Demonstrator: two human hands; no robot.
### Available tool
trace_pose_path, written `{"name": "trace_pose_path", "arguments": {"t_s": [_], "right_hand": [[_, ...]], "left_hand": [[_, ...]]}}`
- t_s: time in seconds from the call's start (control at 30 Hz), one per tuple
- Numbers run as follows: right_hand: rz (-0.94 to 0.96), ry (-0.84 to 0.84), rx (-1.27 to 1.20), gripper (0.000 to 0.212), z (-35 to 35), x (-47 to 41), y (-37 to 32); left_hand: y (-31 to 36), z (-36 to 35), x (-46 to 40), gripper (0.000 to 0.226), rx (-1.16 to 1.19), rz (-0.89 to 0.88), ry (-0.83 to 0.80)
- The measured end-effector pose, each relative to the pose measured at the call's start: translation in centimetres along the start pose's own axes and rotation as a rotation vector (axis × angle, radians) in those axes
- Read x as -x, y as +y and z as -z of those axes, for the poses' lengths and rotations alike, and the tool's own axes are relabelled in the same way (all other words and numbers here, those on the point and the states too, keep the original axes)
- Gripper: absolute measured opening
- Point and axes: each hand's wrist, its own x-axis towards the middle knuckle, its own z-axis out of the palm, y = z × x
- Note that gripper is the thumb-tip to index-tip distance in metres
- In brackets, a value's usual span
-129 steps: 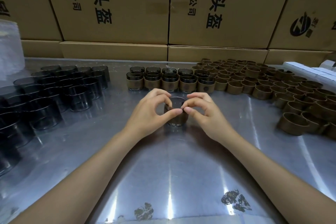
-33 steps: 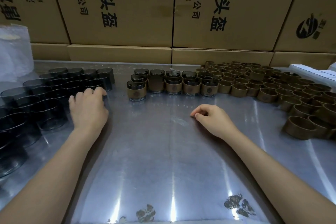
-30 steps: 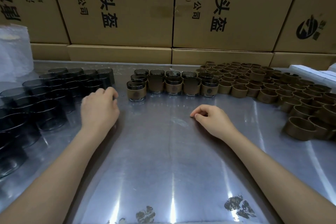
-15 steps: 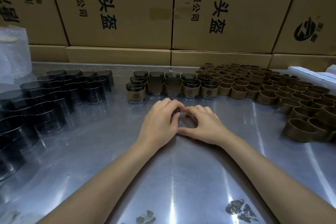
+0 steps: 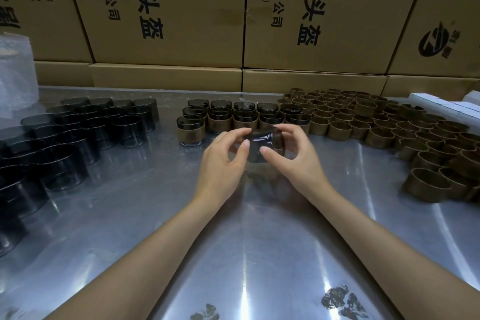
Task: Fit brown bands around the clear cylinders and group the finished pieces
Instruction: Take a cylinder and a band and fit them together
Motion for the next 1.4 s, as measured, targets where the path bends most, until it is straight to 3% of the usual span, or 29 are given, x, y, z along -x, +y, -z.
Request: {"name": "trace_pose_path", "arguments": {"t_s": [0.3,0.53,0.77,0.87,0.93,1.07,1.4], "right_hand": [[0.011,0.041,0.139,0.047,0.4,-0.1,-0.6],[-0.066,-0.095,0.263,0.055,0.1,0.1,0.0],[-0.115,-0.219,0.202,0.059,0.8,-0.1,0.7],[-0.111,-0.047,0.111,0.046,1.9,-0.9,1.2],[-0.115,0.107,0.298,0.036,3.1,-1.4,2.1],[-0.301,0.150,0.724,0.040,5.3,-2.0,4.2],[-0.444,0.132,1.068,0.047,6.0,-5.8,7.1]], "left_hand": [[0.0,0.1,0.5,0.027,-0.365,-0.049,-0.088],[-0.2,0.1,0.5,0.020,-0.411,0.014,-0.232],[-0.9,0.1,0.1,0.016,-0.436,0.079,-0.247],[-1.3,0.3,-0.1,0.014,-0.410,0.121,-0.244],[-1.5,0.4,-0.2,0.013,-0.401,0.140,-0.241],[-1.6,0.4,-0.3,0.012,-0.401,0.158,-0.246],[-1.9,0.2,-0.5,0.014,-0.418,0.132,-0.266]]}}
